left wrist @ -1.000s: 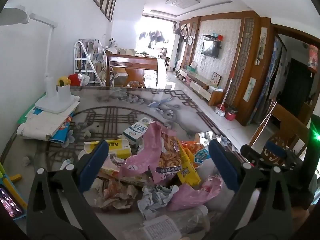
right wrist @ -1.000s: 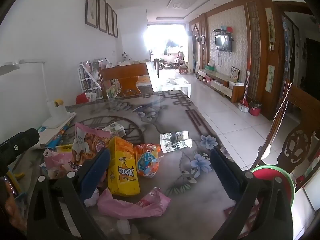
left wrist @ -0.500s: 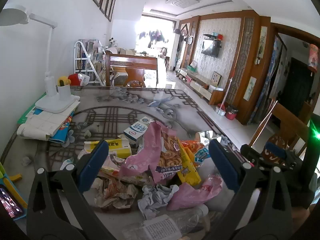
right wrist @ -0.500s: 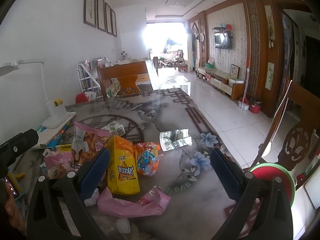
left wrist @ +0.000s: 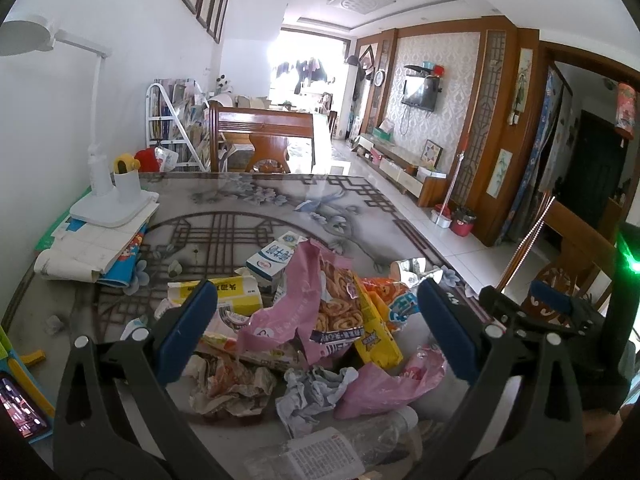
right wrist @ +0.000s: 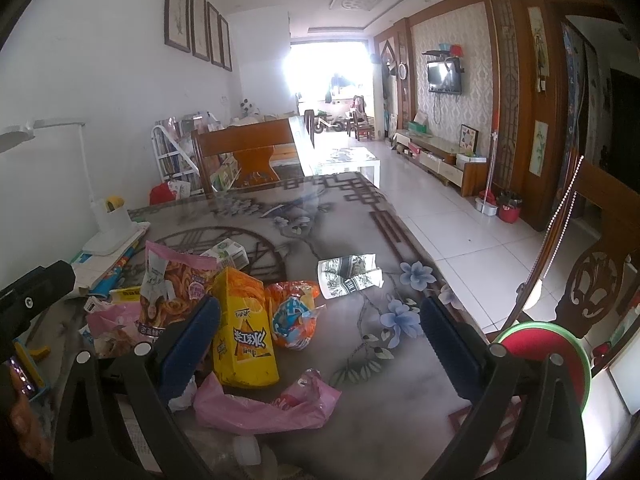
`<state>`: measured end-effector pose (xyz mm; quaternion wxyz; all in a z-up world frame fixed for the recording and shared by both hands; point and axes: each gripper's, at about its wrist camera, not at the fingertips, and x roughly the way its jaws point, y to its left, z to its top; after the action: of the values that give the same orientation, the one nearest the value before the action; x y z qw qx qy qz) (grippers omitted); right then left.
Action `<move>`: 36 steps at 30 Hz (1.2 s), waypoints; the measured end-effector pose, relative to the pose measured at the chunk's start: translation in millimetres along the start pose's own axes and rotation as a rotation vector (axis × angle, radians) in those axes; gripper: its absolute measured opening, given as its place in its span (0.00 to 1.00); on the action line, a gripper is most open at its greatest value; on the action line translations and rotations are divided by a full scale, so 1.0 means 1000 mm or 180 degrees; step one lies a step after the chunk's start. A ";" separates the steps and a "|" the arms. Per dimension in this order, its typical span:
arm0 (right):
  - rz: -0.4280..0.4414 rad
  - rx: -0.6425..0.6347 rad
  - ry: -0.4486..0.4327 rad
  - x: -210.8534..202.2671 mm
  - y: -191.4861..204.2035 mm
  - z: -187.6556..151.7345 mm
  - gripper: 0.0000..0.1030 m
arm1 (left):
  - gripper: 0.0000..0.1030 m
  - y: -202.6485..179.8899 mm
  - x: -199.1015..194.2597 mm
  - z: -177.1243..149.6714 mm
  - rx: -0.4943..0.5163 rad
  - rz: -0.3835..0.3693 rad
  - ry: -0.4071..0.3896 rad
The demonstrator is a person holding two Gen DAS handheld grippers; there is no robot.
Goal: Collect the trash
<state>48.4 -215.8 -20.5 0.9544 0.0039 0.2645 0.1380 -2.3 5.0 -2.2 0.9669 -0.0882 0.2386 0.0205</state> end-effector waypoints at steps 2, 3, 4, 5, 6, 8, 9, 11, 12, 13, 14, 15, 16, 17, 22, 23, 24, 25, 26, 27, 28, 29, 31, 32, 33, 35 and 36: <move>0.0000 -0.0001 0.0006 0.000 0.000 0.001 0.93 | 0.95 0.000 0.001 0.000 0.0012 0.0001 0.0002; 0.0000 0.0001 0.0005 -0.001 0.000 0.001 0.93 | 0.95 0.000 0.001 -0.001 0.0014 -0.0001 0.0004; 0.0000 0.0003 0.0002 -0.001 0.000 0.001 0.93 | 0.95 0.000 0.000 -0.001 0.0017 -0.0003 0.0007; -0.0002 0.0003 0.0005 -0.001 0.000 0.002 0.93 | 0.95 0.000 0.000 0.000 0.0018 -0.0004 0.0009; -0.0001 0.0003 0.0010 -0.001 0.000 0.003 0.93 | 0.95 -0.003 0.002 -0.002 0.0029 -0.0003 0.0013; 0.0001 0.0004 0.0018 -0.002 0.000 0.003 0.93 | 0.95 -0.003 0.002 -0.002 0.0031 -0.0007 0.0015; 0.0002 0.0004 0.0020 -0.002 0.000 0.004 0.93 | 0.95 -0.003 0.002 -0.003 0.0032 -0.0009 0.0016; 0.0000 0.0008 0.0028 0.003 0.000 -0.002 0.93 | 0.95 -0.002 0.001 -0.003 0.0035 -0.0009 0.0019; 0.0001 0.0008 0.0027 0.002 0.000 -0.003 0.93 | 0.95 -0.003 0.002 -0.002 0.0030 0.0002 0.0015; 0.0001 0.0009 0.0027 0.002 0.000 -0.003 0.93 | 0.95 -0.003 0.002 -0.002 0.0030 0.0000 0.0019; 0.0001 0.0011 0.0031 0.003 -0.001 -0.003 0.93 | 0.95 -0.004 0.002 -0.002 0.0029 -0.0001 0.0021; 0.0002 0.0011 0.0034 0.001 0.000 -0.006 0.93 | 0.95 -0.003 0.002 -0.003 0.0029 -0.0001 0.0023; 0.0002 0.0012 0.0035 0.001 0.000 -0.006 0.93 | 0.95 -0.004 0.002 -0.002 0.0033 0.0001 0.0023; 0.0002 0.0014 0.0036 0.002 -0.001 -0.005 0.93 | 0.95 -0.005 0.002 -0.003 0.0033 0.0001 0.0027; 0.0002 0.0016 0.0044 0.003 -0.001 -0.006 0.93 | 0.95 -0.005 0.003 -0.003 0.0036 0.0004 0.0025; 0.0007 0.0017 0.0047 0.003 -0.001 -0.006 0.93 | 0.95 -0.005 0.003 -0.003 0.0036 0.0003 0.0026; 0.0006 0.0019 0.0049 0.003 -0.001 -0.006 0.93 | 0.95 -0.005 0.003 -0.003 0.0037 0.0004 0.0027; 0.0005 0.0018 0.0054 0.003 -0.001 -0.006 0.93 | 0.95 -0.005 0.003 -0.003 0.0038 0.0004 0.0027; 0.0001 0.0021 0.0056 0.003 -0.001 -0.006 0.93 | 0.95 -0.005 0.003 -0.003 0.0037 0.0005 0.0028; 0.0003 0.0024 0.0053 0.003 -0.001 -0.006 0.93 | 0.95 -0.005 0.003 -0.003 0.0037 0.0005 0.0028; 0.0007 0.0025 0.0054 0.003 -0.001 -0.006 0.93 | 0.95 -0.006 0.003 -0.003 0.0037 0.0004 0.0028; 0.0007 0.0028 0.0052 0.003 -0.001 -0.006 0.93 | 0.95 -0.005 0.003 -0.003 0.0038 0.0006 0.0028; 0.0008 0.0023 0.0063 0.004 -0.001 -0.006 0.93 | 0.95 -0.006 0.003 -0.003 0.0041 0.0011 0.0028; 0.0006 0.0026 0.0067 0.003 -0.001 -0.006 0.93 | 0.95 -0.006 0.003 -0.003 0.0040 0.0013 0.0031; 0.0008 0.0026 0.0061 0.003 -0.001 -0.006 0.93 | 0.95 -0.005 0.003 -0.003 0.0038 0.0011 0.0032; -0.0001 0.0027 0.0071 0.011 -0.001 -0.011 0.93 | 0.95 -0.006 0.003 -0.004 0.0033 0.0013 0.0038; 0.0000 0.0028 0.0072 0.011 -0.001 -0.011 0.93 | 0.95 -0.006 0.003 -0.004 0.0034 0.0011 0.0037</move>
<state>51.7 -214.6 -35.3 0.9514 0.0065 0.2759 0.1368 -0.8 -1.8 -6.7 0.9659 -0.0828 0.2445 0.0205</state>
